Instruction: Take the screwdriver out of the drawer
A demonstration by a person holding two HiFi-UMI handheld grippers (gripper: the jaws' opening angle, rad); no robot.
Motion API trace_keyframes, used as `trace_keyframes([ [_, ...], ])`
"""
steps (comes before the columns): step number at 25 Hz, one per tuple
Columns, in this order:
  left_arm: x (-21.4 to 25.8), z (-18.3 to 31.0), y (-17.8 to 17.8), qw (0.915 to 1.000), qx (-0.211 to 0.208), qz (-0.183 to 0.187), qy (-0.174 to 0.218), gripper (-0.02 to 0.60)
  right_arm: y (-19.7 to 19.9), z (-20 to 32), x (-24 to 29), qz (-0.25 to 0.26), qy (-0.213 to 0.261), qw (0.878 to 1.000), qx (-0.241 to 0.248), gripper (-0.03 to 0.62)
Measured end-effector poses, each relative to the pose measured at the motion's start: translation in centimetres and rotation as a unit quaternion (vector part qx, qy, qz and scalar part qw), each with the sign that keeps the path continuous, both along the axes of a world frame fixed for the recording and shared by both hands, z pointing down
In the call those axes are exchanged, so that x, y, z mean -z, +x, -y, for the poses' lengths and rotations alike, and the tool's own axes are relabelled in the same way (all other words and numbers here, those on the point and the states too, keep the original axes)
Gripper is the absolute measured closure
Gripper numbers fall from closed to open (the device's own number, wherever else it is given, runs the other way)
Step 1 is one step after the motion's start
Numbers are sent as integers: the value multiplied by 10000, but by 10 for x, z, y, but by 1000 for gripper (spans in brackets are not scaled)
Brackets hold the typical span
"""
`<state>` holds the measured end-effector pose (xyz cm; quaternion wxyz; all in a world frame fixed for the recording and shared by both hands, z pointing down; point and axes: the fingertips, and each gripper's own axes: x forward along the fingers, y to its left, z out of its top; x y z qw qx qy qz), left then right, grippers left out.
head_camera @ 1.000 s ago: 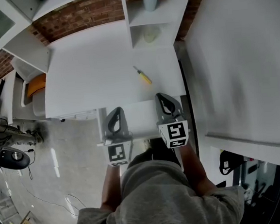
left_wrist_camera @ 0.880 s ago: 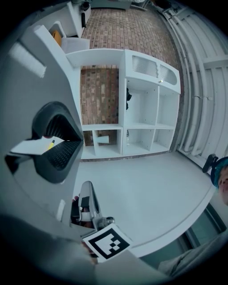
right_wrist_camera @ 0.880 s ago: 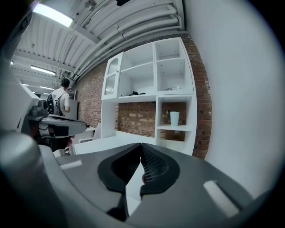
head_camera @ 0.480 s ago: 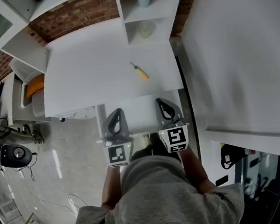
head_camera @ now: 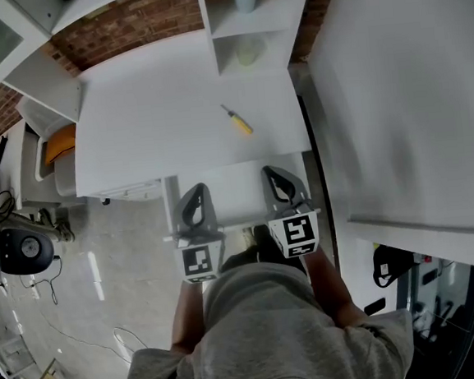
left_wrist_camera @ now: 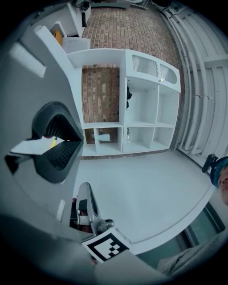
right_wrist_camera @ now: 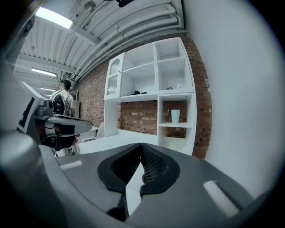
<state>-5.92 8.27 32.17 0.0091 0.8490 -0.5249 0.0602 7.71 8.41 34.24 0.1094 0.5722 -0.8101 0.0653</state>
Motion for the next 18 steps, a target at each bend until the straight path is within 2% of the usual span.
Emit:
trace_keyframes([
  [18,-1,11,-1,9999,48,-53,-104,569,-3,11,-7,-49,-113,9999,38,591],
])
